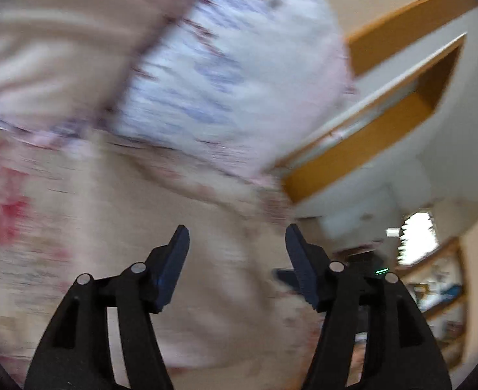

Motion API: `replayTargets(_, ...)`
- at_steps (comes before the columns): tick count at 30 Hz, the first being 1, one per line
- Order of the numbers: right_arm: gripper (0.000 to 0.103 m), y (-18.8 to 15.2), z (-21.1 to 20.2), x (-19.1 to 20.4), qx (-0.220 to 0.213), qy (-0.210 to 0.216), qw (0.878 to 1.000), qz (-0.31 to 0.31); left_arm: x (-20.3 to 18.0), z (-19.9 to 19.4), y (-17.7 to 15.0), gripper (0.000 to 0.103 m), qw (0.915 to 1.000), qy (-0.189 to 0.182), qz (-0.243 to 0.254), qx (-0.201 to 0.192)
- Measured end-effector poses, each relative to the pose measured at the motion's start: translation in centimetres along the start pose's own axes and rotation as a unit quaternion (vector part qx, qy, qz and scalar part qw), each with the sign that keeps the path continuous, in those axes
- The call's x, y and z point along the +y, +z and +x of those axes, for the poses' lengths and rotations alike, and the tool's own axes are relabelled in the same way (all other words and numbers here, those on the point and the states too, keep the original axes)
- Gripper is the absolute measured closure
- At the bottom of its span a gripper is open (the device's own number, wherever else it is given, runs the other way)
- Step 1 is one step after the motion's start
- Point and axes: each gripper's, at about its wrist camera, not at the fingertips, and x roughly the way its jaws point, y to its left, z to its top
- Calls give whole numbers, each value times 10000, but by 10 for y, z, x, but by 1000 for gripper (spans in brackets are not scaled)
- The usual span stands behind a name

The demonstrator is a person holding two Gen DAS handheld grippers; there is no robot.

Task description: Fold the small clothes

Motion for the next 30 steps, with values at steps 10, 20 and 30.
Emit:
replayTargets(10,55,6,67,-4,866,-31,9961,158,70,0,-12,39,9930,1147,-175,204)
replayTargets(20,82,22,94,-9,823,122,9957,400,76,19,-28,37,9924,1120,-241,454)
replayTargets(30,85,5,39,109,-730,-1731,9347,-3016,73,14,-26,32,9945,920,-228,453)
